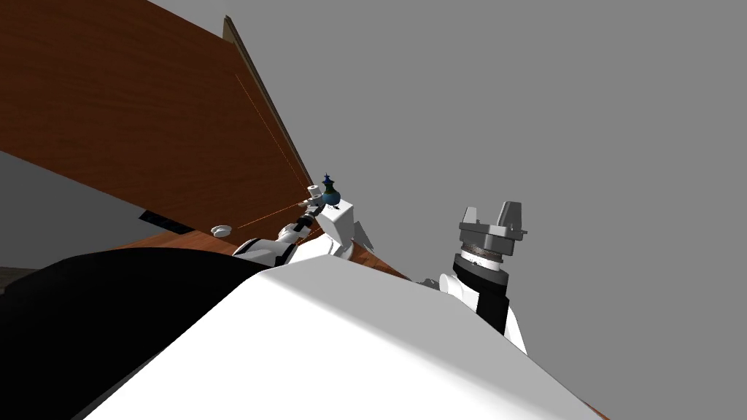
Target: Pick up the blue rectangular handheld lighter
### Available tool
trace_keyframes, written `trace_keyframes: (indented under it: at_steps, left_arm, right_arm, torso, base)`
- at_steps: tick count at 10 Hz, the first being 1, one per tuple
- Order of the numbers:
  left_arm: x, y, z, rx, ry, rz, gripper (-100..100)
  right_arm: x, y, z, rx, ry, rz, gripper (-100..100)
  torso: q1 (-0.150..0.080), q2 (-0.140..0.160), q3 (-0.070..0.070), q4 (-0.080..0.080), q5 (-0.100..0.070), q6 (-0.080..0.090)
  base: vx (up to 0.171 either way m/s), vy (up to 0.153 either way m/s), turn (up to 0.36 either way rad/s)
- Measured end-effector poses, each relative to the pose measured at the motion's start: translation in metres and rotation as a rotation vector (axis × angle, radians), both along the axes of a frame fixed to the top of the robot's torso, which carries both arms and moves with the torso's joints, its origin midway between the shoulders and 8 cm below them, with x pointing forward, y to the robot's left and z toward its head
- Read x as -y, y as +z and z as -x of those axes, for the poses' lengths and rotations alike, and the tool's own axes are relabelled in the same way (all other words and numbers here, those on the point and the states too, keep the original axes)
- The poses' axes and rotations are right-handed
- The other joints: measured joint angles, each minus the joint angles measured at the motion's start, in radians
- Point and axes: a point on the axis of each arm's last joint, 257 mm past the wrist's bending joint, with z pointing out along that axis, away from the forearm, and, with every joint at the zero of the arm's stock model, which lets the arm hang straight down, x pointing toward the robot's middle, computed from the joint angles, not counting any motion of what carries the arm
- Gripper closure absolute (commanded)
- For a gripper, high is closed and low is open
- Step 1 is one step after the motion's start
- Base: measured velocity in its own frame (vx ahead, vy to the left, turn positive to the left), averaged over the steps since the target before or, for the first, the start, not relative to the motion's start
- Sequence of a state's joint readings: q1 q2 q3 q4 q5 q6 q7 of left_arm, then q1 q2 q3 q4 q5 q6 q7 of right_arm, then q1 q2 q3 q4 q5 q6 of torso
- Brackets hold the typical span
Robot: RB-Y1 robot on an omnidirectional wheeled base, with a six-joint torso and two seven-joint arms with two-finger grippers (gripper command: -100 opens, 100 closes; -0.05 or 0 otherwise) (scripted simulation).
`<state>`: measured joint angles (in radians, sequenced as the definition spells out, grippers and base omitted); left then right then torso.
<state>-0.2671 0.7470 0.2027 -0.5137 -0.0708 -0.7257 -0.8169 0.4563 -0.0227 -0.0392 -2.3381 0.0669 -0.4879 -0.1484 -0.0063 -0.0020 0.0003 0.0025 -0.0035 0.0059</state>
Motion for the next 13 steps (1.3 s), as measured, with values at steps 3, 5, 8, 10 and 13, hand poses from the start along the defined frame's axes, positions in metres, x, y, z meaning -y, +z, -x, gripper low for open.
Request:
trace_keyframes:
  at_steps: [3,5,8,10,13]
  left_arm:
    - [-0.006,-0.007,0.004,-0.011,0.013,0.007,100]
    - [-0.006,-0.007,0.004,-0.011,0.013,0.005,100]
    - [-0.006,-0.007,0.004,-0.011,0.013,0.006,100]
    - [0.015,-0.027,0.002,-0.045,-0.004,0.009,100]
    - [0.037,-0.031,-0.005,-0.052,-0.038,0.004,100]
  right_arm:
    - [0.000,0.000,0.000,0.000,0.000,0.000,0]
    - [0.000,0.000,0.000,0.000,0.000,0.000,0]
    - [0.000,0.000,0.000,0.000,0.000,0.000,0]
    - [0.000,0.000,0.000,0.000,0.000,0.000,0]
    - [0.000,0.000,0.000,0.000,0.000,0.000,0]
  torso:
    - [0.002,-0.002,-0.001,0.000,0.000,0.000]
    - [0.002,-0.002,-0.001,0.000,0.001,0.000]
    - [0.003,-0.002,-0.001,-0.001,0.001,0.000]
    - [0.012,-0.004,-0.005,-0.006,0.009,-0.007]
    - [0.015,-0.002,-0.005,-0.009,0.012,-0.009]
  base:
    - [-0.001,-0.002,0.002]
    - [0.000,0.000,0.000]
    - [0.014,0.015,0.054]
    - [0.065,0.066,0.170]
    - [0.018,0.041,0.083]
